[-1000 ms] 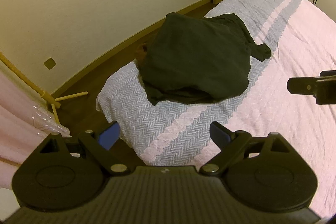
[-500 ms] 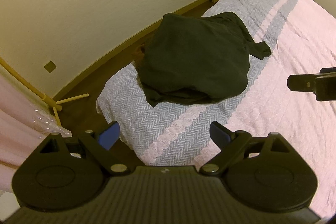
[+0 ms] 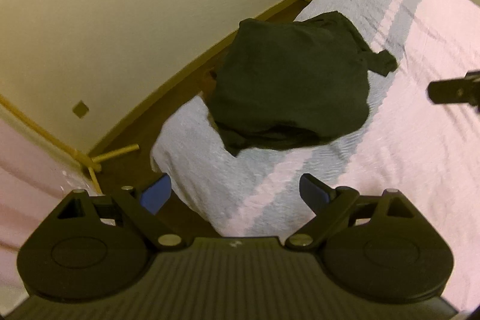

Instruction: Fold clothes

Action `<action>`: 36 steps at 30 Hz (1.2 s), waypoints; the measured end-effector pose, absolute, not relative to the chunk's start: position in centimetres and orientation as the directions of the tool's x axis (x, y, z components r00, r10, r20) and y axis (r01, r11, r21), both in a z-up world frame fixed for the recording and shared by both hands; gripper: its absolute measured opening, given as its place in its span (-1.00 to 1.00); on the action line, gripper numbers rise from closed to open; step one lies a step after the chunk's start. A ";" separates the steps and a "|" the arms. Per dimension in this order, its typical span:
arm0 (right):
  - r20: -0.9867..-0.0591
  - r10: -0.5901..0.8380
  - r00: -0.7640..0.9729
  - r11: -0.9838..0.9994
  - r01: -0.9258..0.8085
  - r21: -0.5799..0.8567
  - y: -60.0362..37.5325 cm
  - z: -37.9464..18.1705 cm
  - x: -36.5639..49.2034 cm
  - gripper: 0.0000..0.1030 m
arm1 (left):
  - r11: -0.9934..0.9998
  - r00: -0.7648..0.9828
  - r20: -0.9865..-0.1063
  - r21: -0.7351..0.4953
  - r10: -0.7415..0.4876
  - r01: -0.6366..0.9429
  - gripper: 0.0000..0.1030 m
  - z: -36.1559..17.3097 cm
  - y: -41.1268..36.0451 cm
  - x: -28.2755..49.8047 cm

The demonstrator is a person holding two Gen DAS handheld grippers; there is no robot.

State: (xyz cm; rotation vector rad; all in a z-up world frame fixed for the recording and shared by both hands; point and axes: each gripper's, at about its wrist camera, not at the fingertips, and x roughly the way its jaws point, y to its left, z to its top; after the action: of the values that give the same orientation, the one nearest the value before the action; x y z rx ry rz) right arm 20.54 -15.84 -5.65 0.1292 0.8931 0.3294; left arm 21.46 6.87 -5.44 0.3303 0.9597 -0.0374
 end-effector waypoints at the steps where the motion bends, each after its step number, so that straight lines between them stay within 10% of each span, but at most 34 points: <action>1: -0.741 0.339 0.579 0.940 -0.234 0.247 -15.8 -5.7 20.7 0.98 | 0.943 0.580 -0.806 0.274 0.117 0.190 0.76 -5.7 7.1 22.0; 22: -0.850 0.133 0.510 0.971 -0.238 0.009 -9.7 -13.8 37.3 0.98 | 0.836 0.418 -0.869 0.010 -0.265 0.549 0.61 -17.5 10.9 49.7; 31: -0.880 0.184 0.438 0.953 -0.299 0.051 -8.6 -18.2 44.6 0.97 | 0.752 0.349 -0.852 -0.075 -0.390 0.655 -0.38 -19.7 10.6 50.5; 36: -0.894 0.211 0.396 0.941 -0.330 0.076 -8.0 -20.6 48.6 -0.15 | 0.699 0.356 -0.822 -0.068 -0.443 0.712 -0.87 -18.2 10.6 49.5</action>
State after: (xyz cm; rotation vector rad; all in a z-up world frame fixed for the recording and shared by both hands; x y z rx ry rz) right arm 48.63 -7.97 -20.63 -0.1204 1.1129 0.3442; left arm 49.48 10.56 -18.23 0.3255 0.9427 -0.7629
